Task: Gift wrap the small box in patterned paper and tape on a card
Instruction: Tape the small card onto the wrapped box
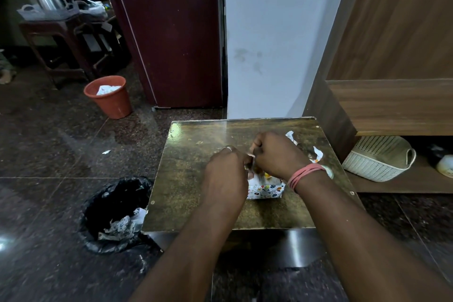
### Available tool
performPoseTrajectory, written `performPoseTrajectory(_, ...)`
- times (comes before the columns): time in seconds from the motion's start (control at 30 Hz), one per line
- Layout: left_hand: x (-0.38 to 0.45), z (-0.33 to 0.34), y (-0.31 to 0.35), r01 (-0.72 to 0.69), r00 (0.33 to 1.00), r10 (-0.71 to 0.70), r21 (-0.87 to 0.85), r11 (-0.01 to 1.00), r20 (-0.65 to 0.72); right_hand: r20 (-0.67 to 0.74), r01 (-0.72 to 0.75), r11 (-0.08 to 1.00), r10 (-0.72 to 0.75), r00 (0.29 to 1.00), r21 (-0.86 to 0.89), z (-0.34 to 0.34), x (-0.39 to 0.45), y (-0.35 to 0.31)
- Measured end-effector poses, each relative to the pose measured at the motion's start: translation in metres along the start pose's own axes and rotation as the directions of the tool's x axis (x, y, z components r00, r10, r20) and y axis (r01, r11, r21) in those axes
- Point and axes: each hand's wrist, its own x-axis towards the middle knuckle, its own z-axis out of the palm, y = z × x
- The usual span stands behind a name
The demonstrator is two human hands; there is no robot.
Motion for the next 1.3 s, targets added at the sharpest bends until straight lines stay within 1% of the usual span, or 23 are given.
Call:
performPoseTrajectory(0.13, 0.001, 0.002, -0.001, -0.034, 0.999, 0.034, 0.018, 0.999, 0.011, -0.017, -0.029, 0.999, 0.030, 0.999, 0.019, 0.006, 0.004, 0.003)
performPoseTrajectory(0.27, 0.002, 0.006, -0.003, -0.065, 0.998, 0.065, 0.042, 0.997, 0.005, -0.072, -0.047, 0.999, 0.049, 0.996, 0.027, 0.006, 0.005, 0.004)
performPoseTrajectory(0.37, 0.002, 0.007, -0.003, -0.067, 0.998, 0.067, 0.019, 0.998, 0.013, -0.127, -0.005, 0.996, 0.016, 0.992, 0.084, 0.004, 0.002, 0.004)
performPoseTrajectory(0.43, 0.002, 0.007, -0.004, -0.066, 0.998, 0.066, 0.010, 0.998, 0.011, -0.111, 0.022, 0.995, -0.011, 0.994, 0.096, 0.006, 0.002, 0.004)
performPoseTrajectory(0.57, 0.003, 0.009, -0.004, -0.063, 0.998, 0.063, 0.001, 0.998, 0.008, 0.019, 0.057, 0.997, -0.056, 0.998, -0.051, 0.008, 0.003, 0.005)
performPoseTrajectory(0.63, 0.003, 0.010, -0.005, -0.067, 0.998, 0.067, 0.007, 0.998, 0.004, 0.050, 0.055, 0.995, -0.051, 0.997, -0.078, 0.008, 0.003, 0.005)
performPoseTrajectory(0.73, 0.004, 0.011, -0.008, -0.070, 0.998, 0.070, 0.021, 0.997, -0.004, 0.070, 0.058, 0.980, -0.046, 0.996, -0.192, 0.009, 0.000, 0.003)
performPoseTrajectory(0.8, 0.005, 0.013, -0.010, -0.056, 0.998, 0.056, 0.008, 0.998, -0.004, 0.069, 0.031, 0.973, -0.016, 0.998, -0.230, 0.008, -0.003, 0.000)
performPoseTrajectory(0.87, 0.006, 0.014, -0.010, -0.027, 1.000, 0.027, -0.021, 0.999, -0.001, 0.075, -0.005, 0.975, 0.022, 0.997, -0.224, 0.008, -0.005, 0.002)
performPoseTrajectory(0.93, 0.008, 0.012, -0.011, 0.038, 0.999, -0.037, -0.084, 0.996, 0.013, 0.083, -0.054, 0.989, 0.065, 0.994, -0.137, 0.006, -0.006, 0.005)
performPoseTrajectory(0.97, 0.009, 0.010, -0.011, 0.081, 0.997, -0.079, -0.135, 0.988, 0.022, 0.062, -0.082, 0.994, 0.087, 0.994, -0.073, 0.006, -0.006, 0.009)
performPoseTrajectory(1.07, 0.009, 0.002, -0.013, 0.208, 0.977, -0.213, -0.311, 0.927, 0.020, -0.095, -0.152, 0.981, 0.164, 0.982, 0.124, -0.006, -0.008, 0.026)
performPoseTrajectory(1.13, 0.009, -0.002, -0.015, 0.231, 0.968, -0.250, -0.354, 0.906, -0.009, -0.111, -0.232, 0.959, 0.251, 0.961, 0.163, -0.020, -0.017, 0.043)
performPoseTrajectory(1.17, 0.009, -0.004, -0.016, 0.240, 0.965, -0.262, -0.365, 0.900, -0.011, -0.110, -0.287, 0.947, 0.303, 0.947, 0.143, -0.026, -0.022, 0.056)
performPoseTrajectory(1.27, 0.011, -0.002, -0.018, 0.263, 0.959, -0.284, -0.389, 0.883, 0.004, -0.110, -0.453, 0.891, 0.448, 0.887, -0.020, -0.039, -0.039, 0.093)
performPoseTrajectory(1.3, 0.012, -0.001, -0.019, 0.268, 0.957, -0.289, -0.396, 0.879, 0.006, -0.090, -0.483, 0.874, 0.478, 0.873, -0.044, -0.041, -0.044, 0.101)
